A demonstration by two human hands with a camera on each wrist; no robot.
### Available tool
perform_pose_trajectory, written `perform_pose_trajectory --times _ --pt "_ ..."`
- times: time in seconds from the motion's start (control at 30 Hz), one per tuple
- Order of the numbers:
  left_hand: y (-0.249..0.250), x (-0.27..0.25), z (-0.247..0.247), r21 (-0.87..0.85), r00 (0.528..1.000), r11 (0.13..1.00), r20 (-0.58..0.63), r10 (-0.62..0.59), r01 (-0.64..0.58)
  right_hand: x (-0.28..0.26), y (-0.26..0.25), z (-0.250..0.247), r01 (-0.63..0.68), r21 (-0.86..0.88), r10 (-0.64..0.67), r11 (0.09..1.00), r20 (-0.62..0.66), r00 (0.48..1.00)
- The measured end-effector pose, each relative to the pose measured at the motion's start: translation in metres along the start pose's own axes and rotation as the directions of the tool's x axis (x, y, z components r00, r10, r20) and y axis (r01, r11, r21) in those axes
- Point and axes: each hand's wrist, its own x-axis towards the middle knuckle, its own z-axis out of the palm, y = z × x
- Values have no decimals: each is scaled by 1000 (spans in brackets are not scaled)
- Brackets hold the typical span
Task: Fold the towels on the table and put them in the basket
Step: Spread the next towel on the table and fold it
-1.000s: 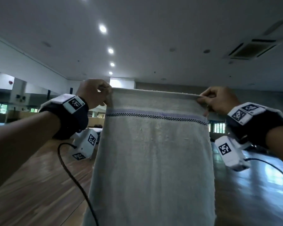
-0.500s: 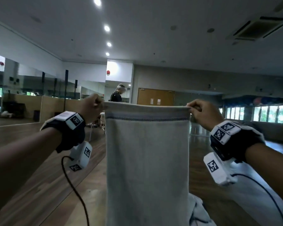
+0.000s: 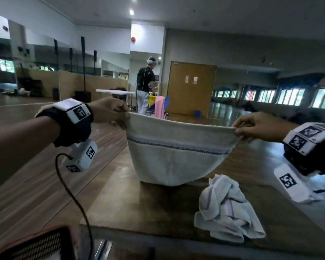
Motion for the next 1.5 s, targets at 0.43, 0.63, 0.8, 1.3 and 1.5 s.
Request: perform_pose_trajectory --times 0.43,0.63,0.8,1.3,1.5 --pt "-131 4 120 212 891 953 356 -283 217 13 99 161 -192 13 158 981 511 845" --pt "-201 -4 228 571 874 818 357 -330 76 13 159 265 1 -363 184 932 474 861" --pt "-229 -20 273 556 921 829 290 -260 59 -20 184 328 -5 -492 200 871 346 917" --pt "-213 -1 255 275 970 950 144 -196 151 -23 154 293 -259 -166 288 952 189 939" --pt "-222 -1 262 201 976 962 78 -205 187 -10 157 314 -222 -244 263 944 152 953"
